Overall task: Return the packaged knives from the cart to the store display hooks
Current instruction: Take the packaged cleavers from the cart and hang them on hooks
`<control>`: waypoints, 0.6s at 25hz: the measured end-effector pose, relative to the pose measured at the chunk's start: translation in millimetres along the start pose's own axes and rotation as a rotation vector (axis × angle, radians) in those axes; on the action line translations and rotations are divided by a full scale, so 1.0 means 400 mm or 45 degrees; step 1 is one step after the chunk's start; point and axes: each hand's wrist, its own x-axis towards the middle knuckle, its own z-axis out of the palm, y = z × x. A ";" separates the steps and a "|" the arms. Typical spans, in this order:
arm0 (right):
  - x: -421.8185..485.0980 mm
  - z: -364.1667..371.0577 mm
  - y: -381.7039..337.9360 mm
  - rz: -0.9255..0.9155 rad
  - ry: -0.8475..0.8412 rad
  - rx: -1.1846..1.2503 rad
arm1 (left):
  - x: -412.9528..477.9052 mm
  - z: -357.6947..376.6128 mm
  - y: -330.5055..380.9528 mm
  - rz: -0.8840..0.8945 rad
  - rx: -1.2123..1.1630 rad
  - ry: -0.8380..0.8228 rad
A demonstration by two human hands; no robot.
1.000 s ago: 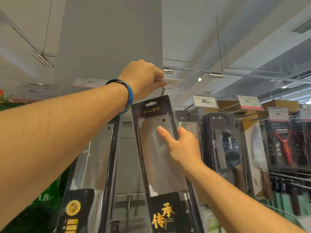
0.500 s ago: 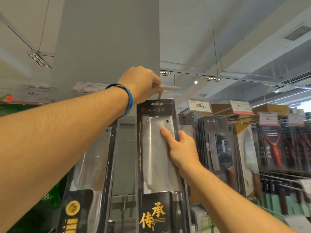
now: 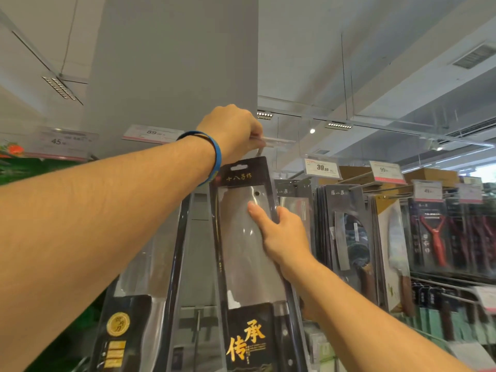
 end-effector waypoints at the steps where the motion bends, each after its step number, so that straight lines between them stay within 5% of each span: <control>1: 0.001 -0.013 0.005 0.015 0.067 0.048 | -0.003 0.001 0.000 -0.010 -0.011 -0.004; 4: -0.002 -0.053 0.025 0.056 0.218 0.099 | -0.005 0.000 0.002 0.005 -0.001 -0.002; 15: -0.004 -0.091 0.009 0.140 0.160 0.006 | -0.006 0.008 0.005 0.002 -0.025 0.015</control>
